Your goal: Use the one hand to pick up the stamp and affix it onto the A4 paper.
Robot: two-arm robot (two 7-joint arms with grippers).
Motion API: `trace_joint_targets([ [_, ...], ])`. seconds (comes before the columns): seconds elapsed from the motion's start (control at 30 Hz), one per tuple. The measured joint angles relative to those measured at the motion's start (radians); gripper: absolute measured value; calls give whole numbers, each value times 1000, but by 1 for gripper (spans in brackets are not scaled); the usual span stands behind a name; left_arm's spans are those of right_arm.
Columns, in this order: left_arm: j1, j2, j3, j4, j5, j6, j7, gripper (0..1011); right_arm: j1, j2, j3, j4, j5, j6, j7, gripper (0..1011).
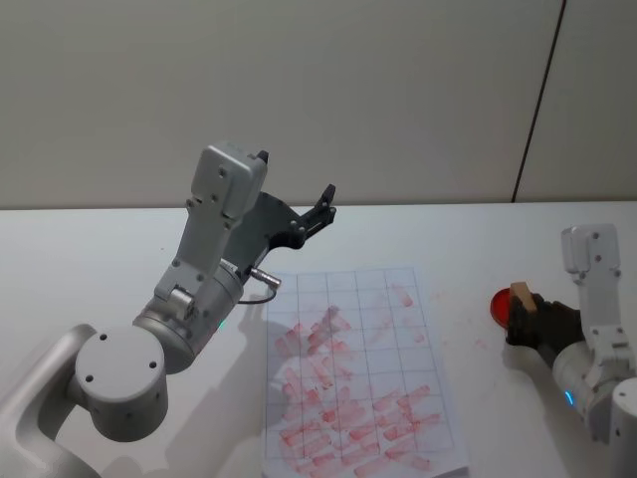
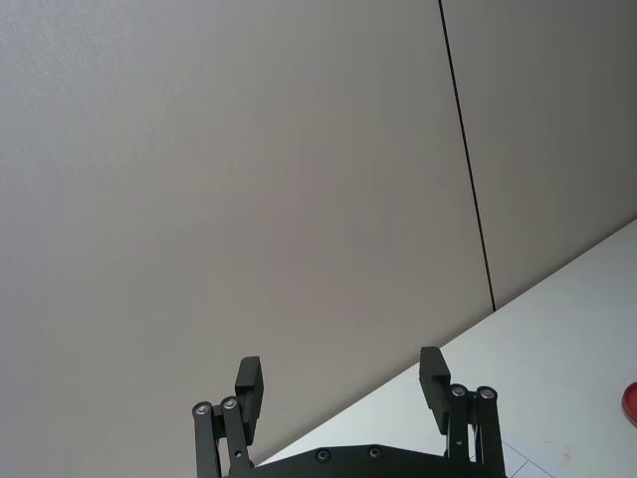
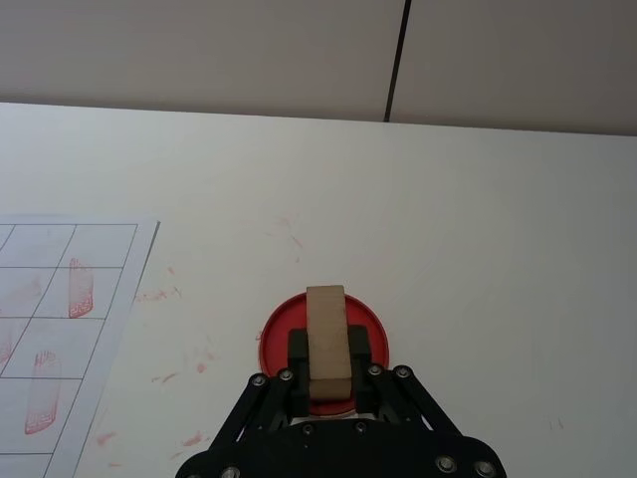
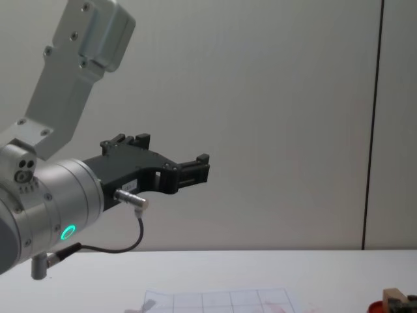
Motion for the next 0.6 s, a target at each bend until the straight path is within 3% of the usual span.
trace_joint_targets([
  [0.37,0,0,0,0,0,0,0,1001,2,-4,10,6,22,-5,1,216],
  [0.6,0,0,0,0,0,0,0,1001,-1,-4,17,-27,30,-22,6,216],
])
